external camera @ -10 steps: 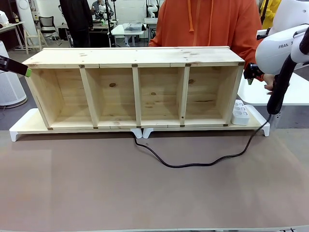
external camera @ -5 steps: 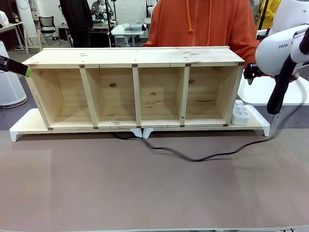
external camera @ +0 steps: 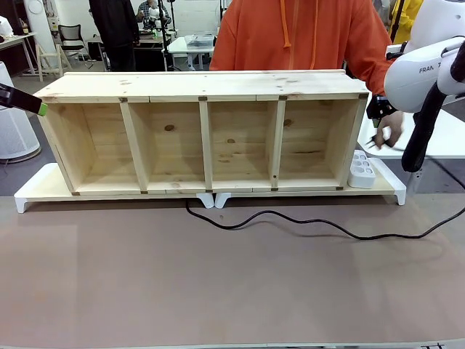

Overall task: Perform cable management.
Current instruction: Release the Power Cable when the human grasps it.

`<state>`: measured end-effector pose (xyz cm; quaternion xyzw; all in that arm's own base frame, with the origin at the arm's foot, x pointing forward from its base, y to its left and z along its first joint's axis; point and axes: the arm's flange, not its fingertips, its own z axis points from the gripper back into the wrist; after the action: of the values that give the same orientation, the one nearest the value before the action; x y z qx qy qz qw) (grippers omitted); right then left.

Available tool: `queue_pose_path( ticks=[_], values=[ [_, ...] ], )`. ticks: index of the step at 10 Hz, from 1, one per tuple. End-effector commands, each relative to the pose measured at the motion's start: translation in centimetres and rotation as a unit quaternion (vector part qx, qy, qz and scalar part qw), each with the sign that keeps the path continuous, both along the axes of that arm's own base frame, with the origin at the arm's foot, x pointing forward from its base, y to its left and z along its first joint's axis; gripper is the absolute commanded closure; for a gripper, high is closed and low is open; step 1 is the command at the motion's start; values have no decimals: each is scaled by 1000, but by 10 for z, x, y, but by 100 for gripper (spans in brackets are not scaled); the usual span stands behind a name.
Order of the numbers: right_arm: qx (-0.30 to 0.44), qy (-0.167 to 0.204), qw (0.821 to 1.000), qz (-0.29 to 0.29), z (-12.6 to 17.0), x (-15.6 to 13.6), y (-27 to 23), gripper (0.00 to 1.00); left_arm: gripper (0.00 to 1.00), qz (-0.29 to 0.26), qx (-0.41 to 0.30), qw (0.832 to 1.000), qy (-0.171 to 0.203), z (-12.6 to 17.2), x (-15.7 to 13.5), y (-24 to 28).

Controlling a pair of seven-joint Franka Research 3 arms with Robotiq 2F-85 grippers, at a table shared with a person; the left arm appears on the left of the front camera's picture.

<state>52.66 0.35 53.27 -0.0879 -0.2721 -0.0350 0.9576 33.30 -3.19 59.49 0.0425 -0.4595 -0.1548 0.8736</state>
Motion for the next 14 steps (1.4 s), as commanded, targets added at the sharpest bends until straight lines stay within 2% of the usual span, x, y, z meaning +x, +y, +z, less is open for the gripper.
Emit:
queue_pose_path(
  ticks=[1, 14],
  values=[
    [1, 3, 1000, -2, -1, 0, 1, 0, 0, 0, 2, 1000, -3, 0, 1, -1],
    [1, 3, 1000, -2, -1, 0, 1, 0, 0, 0, 2, 1000, -3, 0, 1, -1]
  ],
)
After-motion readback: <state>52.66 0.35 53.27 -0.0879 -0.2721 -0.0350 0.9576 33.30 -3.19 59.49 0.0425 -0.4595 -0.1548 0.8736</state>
